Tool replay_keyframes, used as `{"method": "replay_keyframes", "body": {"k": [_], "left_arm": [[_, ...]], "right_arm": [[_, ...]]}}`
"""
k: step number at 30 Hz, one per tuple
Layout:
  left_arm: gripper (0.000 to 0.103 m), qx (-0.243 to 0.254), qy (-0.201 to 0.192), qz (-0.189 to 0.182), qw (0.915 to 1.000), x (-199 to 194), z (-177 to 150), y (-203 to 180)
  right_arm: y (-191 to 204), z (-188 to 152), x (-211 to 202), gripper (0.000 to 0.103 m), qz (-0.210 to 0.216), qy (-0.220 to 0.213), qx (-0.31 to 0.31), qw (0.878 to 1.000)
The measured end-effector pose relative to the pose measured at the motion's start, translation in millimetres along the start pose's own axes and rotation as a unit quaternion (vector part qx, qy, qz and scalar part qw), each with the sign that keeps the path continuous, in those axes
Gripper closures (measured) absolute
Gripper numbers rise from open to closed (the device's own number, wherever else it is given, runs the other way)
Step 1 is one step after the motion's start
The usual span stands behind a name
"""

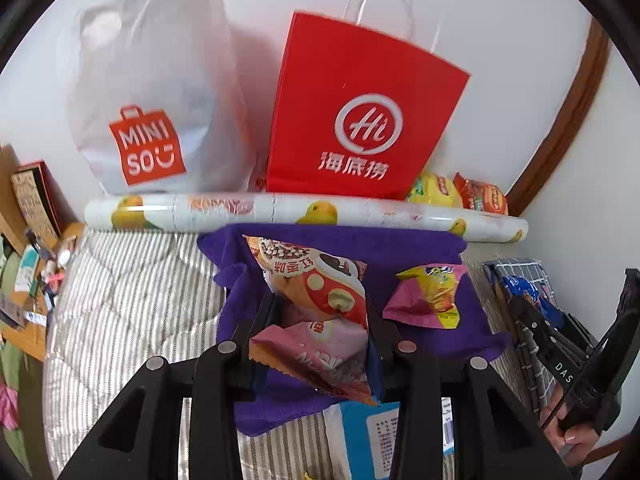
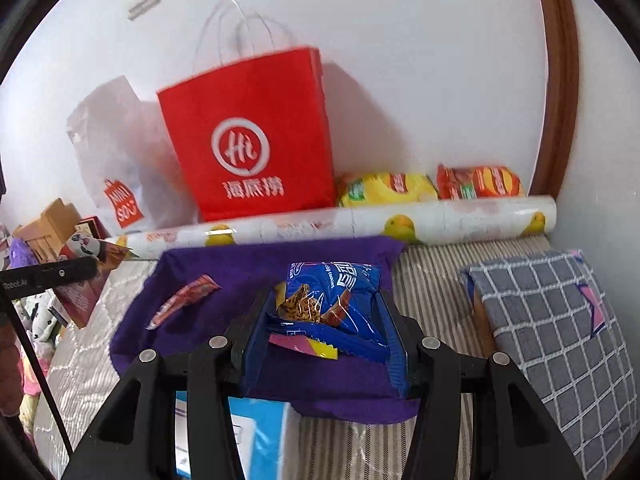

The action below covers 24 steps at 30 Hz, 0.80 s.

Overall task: Organize snacks
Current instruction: 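Carry snack bags with left tool while right tool carries blue packet to towel, then release snack bags with left tool while right tool releases blue packet on towel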

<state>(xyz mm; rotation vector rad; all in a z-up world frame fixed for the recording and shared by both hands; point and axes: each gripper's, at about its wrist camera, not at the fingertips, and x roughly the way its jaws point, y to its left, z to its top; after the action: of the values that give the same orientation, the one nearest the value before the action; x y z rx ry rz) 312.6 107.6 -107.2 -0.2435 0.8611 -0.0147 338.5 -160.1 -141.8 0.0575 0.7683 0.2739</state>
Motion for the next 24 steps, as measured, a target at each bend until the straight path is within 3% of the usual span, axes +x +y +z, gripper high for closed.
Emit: {"method": "replay_keyframes", "body": {"k": [7,24], "left_arm": [[0.067,-0.010,0.026,-0.001,0.9996,30.4,-6.0,8.5],[0.067,-0.011,0.070,-0.021,0.9973,77.7,-18.8,28.4]], "right_arm": [[-11.9,-13.6,30.1,0.053,-0.016,0.023,0.009,1.000],[-19.0,-33.5,62.3,0.053,-0.021,0.031,0.013,0.999]]}}
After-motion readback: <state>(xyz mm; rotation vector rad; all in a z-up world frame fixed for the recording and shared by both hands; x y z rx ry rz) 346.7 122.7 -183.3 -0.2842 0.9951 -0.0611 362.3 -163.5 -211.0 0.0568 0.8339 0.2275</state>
